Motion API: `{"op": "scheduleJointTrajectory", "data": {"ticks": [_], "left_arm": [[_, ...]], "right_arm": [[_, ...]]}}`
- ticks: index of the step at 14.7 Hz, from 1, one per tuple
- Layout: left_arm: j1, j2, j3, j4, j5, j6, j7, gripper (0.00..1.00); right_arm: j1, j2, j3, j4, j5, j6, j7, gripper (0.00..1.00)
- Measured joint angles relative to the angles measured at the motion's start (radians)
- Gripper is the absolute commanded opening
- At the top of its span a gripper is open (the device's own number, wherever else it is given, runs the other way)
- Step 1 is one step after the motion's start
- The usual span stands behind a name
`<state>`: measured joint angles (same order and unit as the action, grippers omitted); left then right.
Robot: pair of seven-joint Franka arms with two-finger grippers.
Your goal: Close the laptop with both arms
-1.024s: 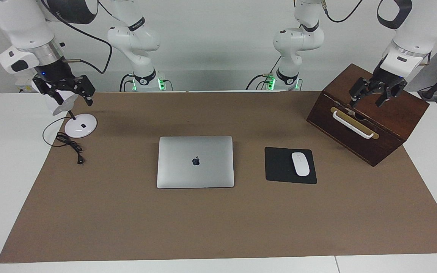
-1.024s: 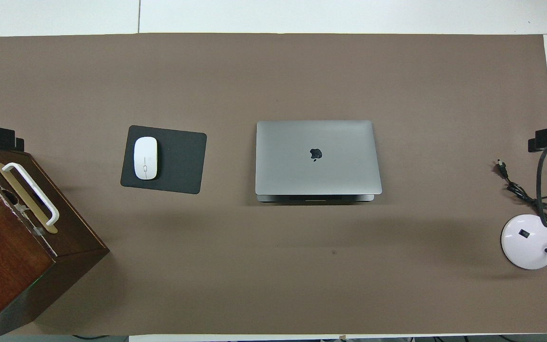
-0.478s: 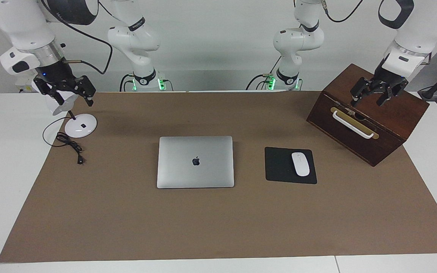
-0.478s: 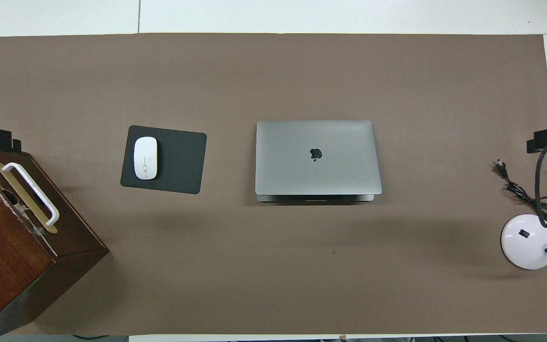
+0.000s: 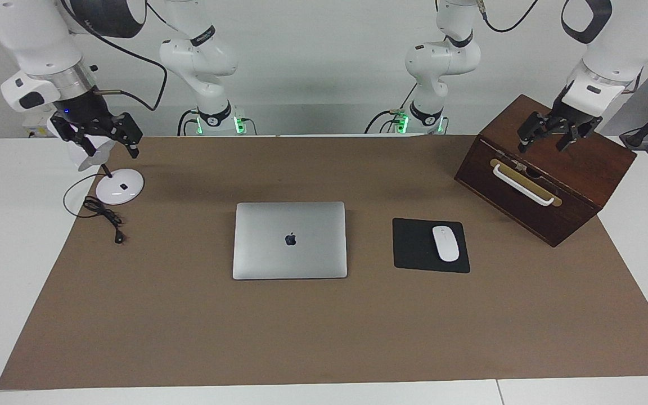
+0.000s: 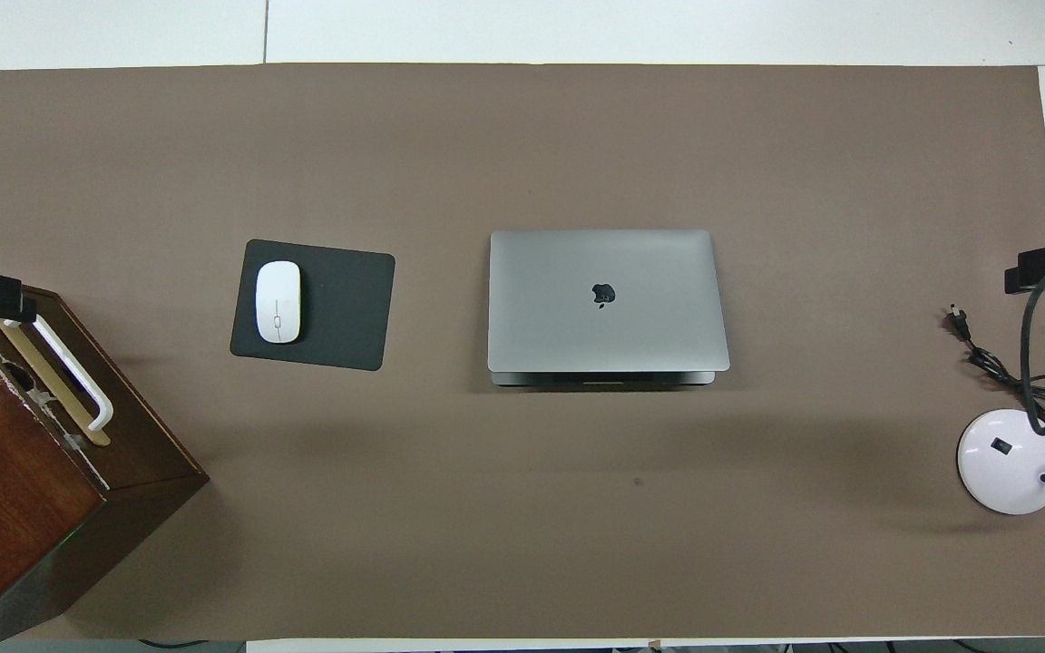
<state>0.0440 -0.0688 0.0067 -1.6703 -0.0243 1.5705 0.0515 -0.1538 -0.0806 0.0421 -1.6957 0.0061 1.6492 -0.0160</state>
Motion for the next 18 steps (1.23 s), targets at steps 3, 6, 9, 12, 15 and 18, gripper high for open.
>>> {"op": "scheduleJointTrajectory", "data": {"ticks": [3, 6, 9, 12, 15, 18], "left_arm": [[0.000, -0.001, -0.001, 0.000, 0.001, -0.014, -0.022, 1.00], [-0.001, -0.001, -0.003, 0.000, 0.001, -0.015, -0.023, 1.00], [-0.003, -0.001, -0.007, 0.000, 0.001, -0.015, -0.023, 1.00], [-0.004, -0.001, -0.008, 0.000, 0.001, -0.015, -0.023, 1.00], [-0.005, -0.001, -0.008, 0.000, 0.001, -0.015, -0.023, 1.00], [-0.005, -0.001, -0.008, 0.000, 0.001, -0.015, -0.023, 1.00]], "right_arm": [[0.000, 0.000, 0.000, 0.000, 0.000, 0.000, 0.000, 1.00], [-0.001, 0.000, -0.002, -0.001, 0.000, 0.000, 0.000, 1.00], [-0.001, 0.000, -0.002, -0.001, 0.000, 0.000, -0.002, 1.00], [-0.001, -0.001, -0.002, -0.001, 0.000, 0.000, -0.007, 1.00], [-0.001, -0.001, -0.002, -0.001, 0.000, 0.000, -0.008, 1.00], [-0.002, -0.001, -0.002, -0.001, 0.000, 0.000, -0.009, 1.00]]}}
